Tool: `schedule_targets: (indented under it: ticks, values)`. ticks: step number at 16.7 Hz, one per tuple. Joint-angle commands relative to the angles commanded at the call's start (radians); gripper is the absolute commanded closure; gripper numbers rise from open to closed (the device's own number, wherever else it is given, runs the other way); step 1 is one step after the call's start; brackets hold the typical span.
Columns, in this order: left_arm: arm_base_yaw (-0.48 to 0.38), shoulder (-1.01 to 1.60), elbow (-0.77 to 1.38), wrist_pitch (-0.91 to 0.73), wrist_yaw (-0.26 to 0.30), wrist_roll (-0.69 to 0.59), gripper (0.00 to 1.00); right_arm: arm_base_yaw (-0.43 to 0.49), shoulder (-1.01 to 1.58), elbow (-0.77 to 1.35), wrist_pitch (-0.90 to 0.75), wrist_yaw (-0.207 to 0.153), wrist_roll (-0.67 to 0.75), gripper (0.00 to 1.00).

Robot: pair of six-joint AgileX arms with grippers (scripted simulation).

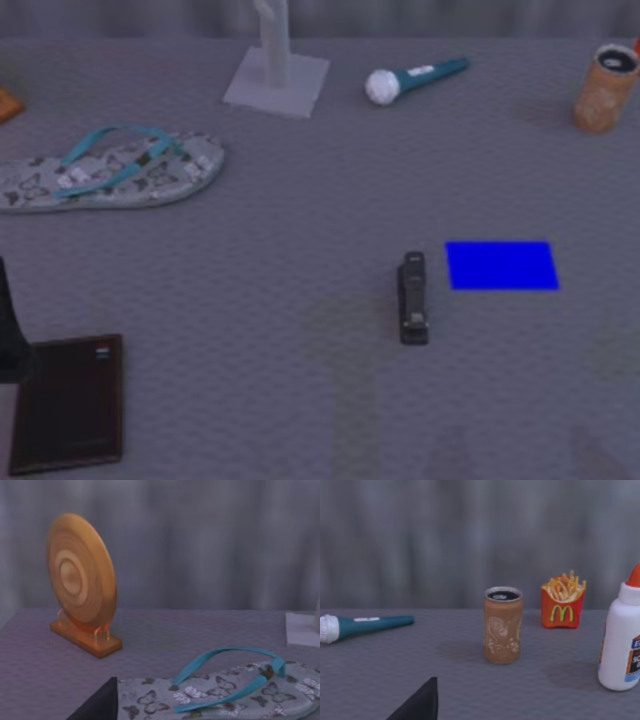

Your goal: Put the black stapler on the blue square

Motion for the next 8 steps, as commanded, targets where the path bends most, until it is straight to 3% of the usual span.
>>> schedule_targets:
  ticks: [4,8]
  values:
    - [0.000,0.000,0.000,0.000,0.000,0.000,0.00,0.013,0.030,0.030,-0.023,-0.002,0.012,0.00]
    - [0.000,0.000,0.000,0.000,0.000,0.000,0.00,0.078,0.218,0.218,-0.156,-0.005,0.078,0.00]
